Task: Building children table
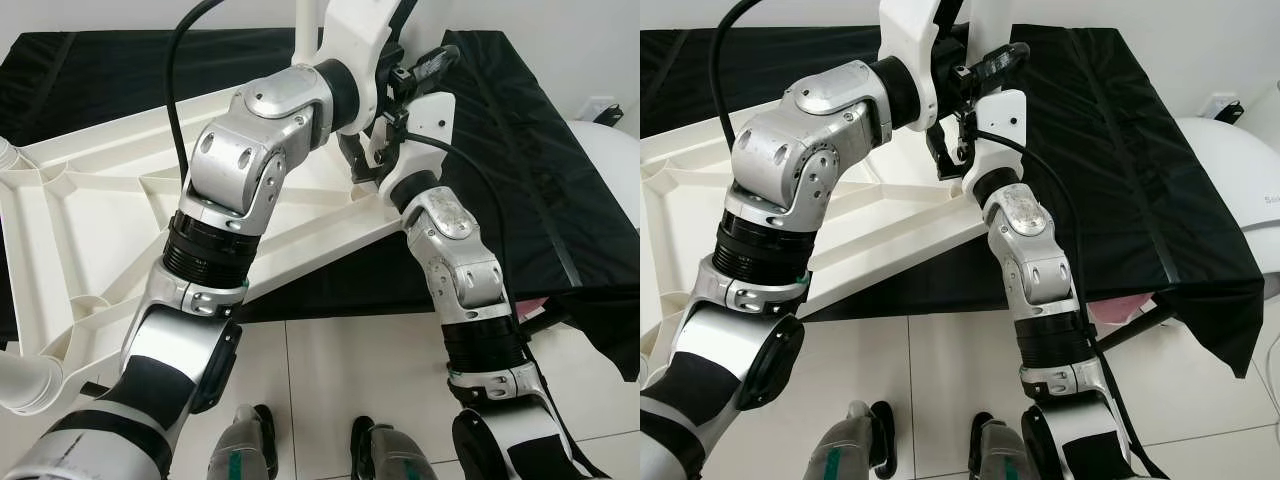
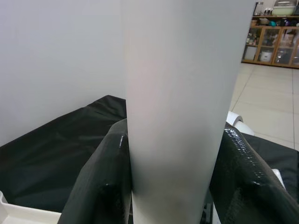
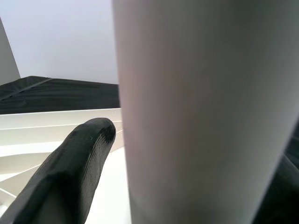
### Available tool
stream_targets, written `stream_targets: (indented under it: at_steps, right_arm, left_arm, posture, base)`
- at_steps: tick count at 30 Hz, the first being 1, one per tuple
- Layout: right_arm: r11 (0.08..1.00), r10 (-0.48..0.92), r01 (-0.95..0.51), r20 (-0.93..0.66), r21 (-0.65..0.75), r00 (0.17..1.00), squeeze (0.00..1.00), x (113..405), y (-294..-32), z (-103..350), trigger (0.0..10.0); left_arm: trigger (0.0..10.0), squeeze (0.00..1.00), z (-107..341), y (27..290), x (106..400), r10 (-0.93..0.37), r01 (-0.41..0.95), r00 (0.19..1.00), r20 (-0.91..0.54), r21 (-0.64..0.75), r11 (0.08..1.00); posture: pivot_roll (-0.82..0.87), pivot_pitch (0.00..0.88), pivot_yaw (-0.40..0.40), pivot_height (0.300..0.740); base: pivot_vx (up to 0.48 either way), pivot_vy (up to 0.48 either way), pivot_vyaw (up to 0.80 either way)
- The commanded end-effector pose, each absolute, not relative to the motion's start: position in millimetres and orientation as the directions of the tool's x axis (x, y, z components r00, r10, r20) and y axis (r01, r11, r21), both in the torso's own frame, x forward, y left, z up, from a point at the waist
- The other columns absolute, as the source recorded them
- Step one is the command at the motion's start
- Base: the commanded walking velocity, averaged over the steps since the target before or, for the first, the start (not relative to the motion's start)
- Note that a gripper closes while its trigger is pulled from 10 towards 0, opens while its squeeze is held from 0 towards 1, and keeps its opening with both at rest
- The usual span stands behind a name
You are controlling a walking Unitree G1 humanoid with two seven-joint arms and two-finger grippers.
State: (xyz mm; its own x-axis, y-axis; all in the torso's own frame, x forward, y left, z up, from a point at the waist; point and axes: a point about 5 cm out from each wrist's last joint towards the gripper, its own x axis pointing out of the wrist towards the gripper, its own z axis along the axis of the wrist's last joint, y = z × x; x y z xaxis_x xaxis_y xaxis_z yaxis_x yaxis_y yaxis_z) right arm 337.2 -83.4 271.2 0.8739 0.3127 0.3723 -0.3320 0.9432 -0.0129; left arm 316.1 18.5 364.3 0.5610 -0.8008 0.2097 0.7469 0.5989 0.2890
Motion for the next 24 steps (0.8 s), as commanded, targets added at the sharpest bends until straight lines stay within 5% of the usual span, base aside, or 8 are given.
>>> stream_targets:
  at_steps: [1,5,6,8,9,20,21,24]
  right_arm:
    - [0.943,0.315,-0.333,0.390,-0.021,0.865,0.00,334.0,-82.5,277.8,10.0]
    - [0.944,0.310,-0.328,0.395,-0.023,0.865,0.00,333.0,-83.8,280.8,8.9]
    - [0.945,0.309,-0.327,0.397,-0.023,0.864,0.00,332.6,-84.3,282.1,3.4]
    - [0.946,0.306,-0.325,0.399,-0.021,0.865,0.00,332.2,-84.8,283.0,2.6]
    - [0.945,0.305,-0.326,0.400,-0.017,0.864,0.00,331.7,-85.0,283.6,0.0]
    - [0.948,0.293,-0.318,0.402,-0.006,0.867,0.00,330.5,-86.7,287.5,0.8]
    - [0.948,0.292,-0.317,0.400,-0.003,0.869,0.00,330.5,-86.8,287.9,10.0]
    - [0.949,0.290,-0.315,0.398,0.000,0.871,0.00,330.5,-87.0,288.5,10.0]
  left_arm:
    - [10.0,0.00,363.9,14.6,312.4,-0.804,0.740,0.556,0.212,0.314,0.595]
    - [10.0,0.00,363.5,14.9,312.4,-0.803,0.737,0.559,0.209,0.319,0.596]
    - [10.0,0.00,363.1,15.0,312.6,-0.802,0.736,0.560,0.208,0.319,0.597]
    - [10.0,0.00,363.0,15.0,312.6,-0.801,0.735,0.561,0.207,0.320,0.597]
    - [10.0,0.00,362.6,15.0,312.5,-0.802,0.736,0.561,0.206,0.319,0.597]
    - [10.0,0.00,361.2,14.8,312.1,-0.803,0.737,0.561,0.200,0.320,0.595]
    - [10.0,0.00,360.9,14.7,312.0,-0.803,0.738,0.561,0.199,0.320,0.594]
    - [10.0,0.00,360.2,14.5,312.0,-0.804,0.738,0.561,0.196,0.321,0.593]
  posture:
    - [-0.08,0.154,-0.046,0.740]
    - [-0.08,0.158,-0.045,0.740]
    - [-0.08,0.158,-0.045,0.740]
    - [-0.08,0.163,-0.045,0.740]
    - [-0.08,0.164,-0.044,0.740]
    - [-0.08,0.171,-0.045,0.740]
    - [-0.09,0.173,-0.045,0.740]
    - [-0.09,0.173,-0.045,0.740]
  base:
    - [0.000,0.000,0.00]
    - [0.000,0.000,0.00]
    - [0.000,0.000,0.00]
    - [0.000,0.000,0.00]
    - [0.000,0.000,0.00]
    - [0.000,0.000,0.00]
    - [0.000,0.000,0.00]
    - [0.000,0.000,0.00]
